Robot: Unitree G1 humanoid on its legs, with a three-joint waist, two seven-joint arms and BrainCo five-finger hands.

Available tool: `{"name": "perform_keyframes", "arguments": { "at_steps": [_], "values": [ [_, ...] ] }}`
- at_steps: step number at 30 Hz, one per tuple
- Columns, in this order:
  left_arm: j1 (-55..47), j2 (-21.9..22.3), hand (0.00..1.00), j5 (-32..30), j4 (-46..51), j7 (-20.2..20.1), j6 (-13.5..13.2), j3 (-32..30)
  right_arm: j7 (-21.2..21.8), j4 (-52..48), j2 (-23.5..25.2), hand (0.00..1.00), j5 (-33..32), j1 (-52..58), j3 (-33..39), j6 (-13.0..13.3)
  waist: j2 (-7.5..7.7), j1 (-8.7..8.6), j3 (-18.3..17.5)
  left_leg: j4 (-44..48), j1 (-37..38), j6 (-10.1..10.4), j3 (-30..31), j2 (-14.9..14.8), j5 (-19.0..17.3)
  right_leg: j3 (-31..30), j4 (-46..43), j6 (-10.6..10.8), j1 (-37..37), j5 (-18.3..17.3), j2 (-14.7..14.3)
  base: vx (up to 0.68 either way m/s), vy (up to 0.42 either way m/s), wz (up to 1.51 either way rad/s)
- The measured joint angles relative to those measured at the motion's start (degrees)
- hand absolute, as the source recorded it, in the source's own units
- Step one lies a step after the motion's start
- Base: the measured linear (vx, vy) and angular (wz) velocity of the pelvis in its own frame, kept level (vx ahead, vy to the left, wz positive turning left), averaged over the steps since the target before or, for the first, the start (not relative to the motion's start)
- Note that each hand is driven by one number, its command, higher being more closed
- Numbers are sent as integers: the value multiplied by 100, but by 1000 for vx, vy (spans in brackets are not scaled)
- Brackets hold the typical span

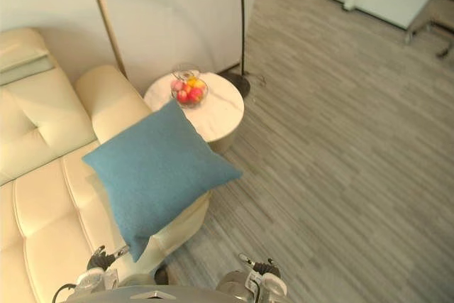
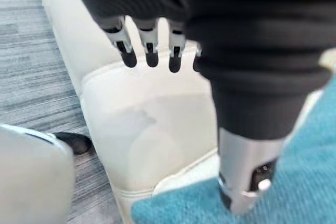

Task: Pick up cushions and gather them together orderly.

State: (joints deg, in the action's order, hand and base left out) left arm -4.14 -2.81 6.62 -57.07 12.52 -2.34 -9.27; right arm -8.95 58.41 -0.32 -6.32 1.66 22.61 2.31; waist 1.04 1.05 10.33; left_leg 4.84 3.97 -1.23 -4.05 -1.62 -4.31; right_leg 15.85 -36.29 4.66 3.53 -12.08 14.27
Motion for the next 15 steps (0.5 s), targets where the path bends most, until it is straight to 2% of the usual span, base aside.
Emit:
{"name": "perform_keyframes", "arguments": {
  "at_steps": [1,3,4,5,6,7,8,9,11,15],
  "values": [
    [6,42,0,2,5,-4,-2,-118,4,4,1,0,-7,13,5,4,-12,5,7,-6,-27,2,271,-18,-1,-312,452,30,75,-108,-278,26,-97,101],
    [2,109,0,2,4,-2,-2,-315,6,56,2,0,-7,12,6,10,-12,1,6,-4,-67,40,587,-27,-25,-832,1334,57,76,-58,-562,16,-182,111],
    [-23,105,0,1,-1,-12,-3,-421,6,103,32,0,-5,28,8,7,94,-8,-53,15,-119,118,766,60,-47,-1190,1863,29,46,128,-645,9,-211,103],
    [-38,89,0,3,18,-14,-4,-473,6,112,59,0,-7,45,12,4,213,-1,-84,8,-133,163,846,161,-28,-1222,2012,-6,38,173,-561,60,-279,114],
    [-21,119,0,5,7,-11,-19,-594,7,122,119,0,-51,42,69,-7,335,-1,-109,-23,-44,299,985,239,29,-1139,1928,130,24,400,-489,123,-249,73],
    [-46,198,0,15,9,10,-14,-687,8,120,86,0,-45,50,64,-8,255,64,-163,-130,8,399,1003,138,98,-1075,1951,89,18,366,-545,181,-255,48],
    [-90,285,0,17,23,12,-21,-753,13,106,32,0,-16,25,50,-8,74,120,-200,-268,25,513,977,-26,190,-1011,2038,44,13,416,-673,228,-214,15],
    [-108,361,0,37,9,11,-15,-776,14,104,-43,0,-3,-15,-4,3,-70,82,-230,-386,9,600,1047,-164,242,-834,2226,-5,-96,527,-796,213,-195,16],
    [-110,397,0,49,-25,-13,-14,-755,13,115,-59,0,-6,7,0,-9,-103,31,-258,-473,10,697,1115,-335,288,-546,2484,-44,-346,564,-943,212,-149,47],
    [-89,296,0,59,-14,-23,-14,-633,-5,103,-68,0,-21,100,33,-2,24,15,-260,-543,-12,782,1185,-400,364,-207,2752,-53,-614,570,-999,116,-66,50]
  ]
}}
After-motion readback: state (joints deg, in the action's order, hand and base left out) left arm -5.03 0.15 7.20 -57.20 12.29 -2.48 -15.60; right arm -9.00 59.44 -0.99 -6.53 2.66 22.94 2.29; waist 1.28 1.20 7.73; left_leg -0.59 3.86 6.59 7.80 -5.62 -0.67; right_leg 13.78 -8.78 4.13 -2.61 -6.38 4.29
